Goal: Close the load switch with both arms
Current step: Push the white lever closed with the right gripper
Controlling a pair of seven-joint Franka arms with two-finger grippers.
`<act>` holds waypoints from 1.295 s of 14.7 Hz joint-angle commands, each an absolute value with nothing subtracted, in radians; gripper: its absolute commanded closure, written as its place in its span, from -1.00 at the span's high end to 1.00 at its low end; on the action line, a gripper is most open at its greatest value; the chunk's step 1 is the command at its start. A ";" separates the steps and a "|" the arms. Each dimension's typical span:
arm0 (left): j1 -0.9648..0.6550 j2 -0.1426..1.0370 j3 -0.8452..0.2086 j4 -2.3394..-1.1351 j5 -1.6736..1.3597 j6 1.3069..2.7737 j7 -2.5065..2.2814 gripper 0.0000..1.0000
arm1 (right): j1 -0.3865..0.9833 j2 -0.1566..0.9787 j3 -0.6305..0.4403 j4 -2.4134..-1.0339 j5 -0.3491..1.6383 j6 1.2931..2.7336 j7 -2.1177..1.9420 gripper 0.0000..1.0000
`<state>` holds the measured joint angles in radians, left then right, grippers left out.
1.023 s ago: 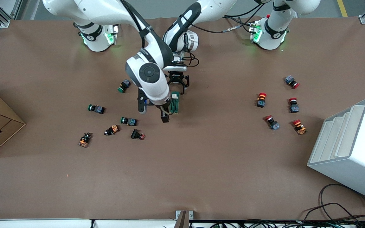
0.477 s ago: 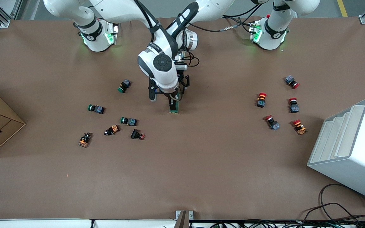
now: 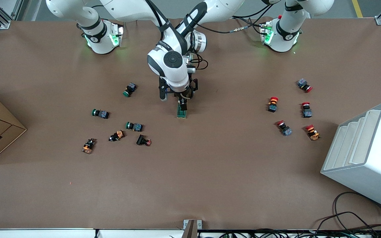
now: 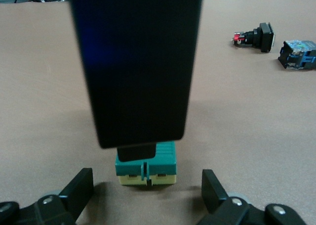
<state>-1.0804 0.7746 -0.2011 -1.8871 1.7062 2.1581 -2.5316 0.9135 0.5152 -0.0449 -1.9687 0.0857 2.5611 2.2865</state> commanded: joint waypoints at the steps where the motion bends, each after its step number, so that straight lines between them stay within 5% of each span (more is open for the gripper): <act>1: -1.085 0.816 -0.196 -1.871 1.713 2.181 -2.560 0.94 | 0.928 0.491 -0.066 -2.013 0.077 2.614 2.306 1.00; 19: -1.066 0.799 -0.192 -1.879 1.712 2.183 -2.571 0.93 | 0.874 0.497 -0.101 -1.931 0.021 2.617 2.290 1.00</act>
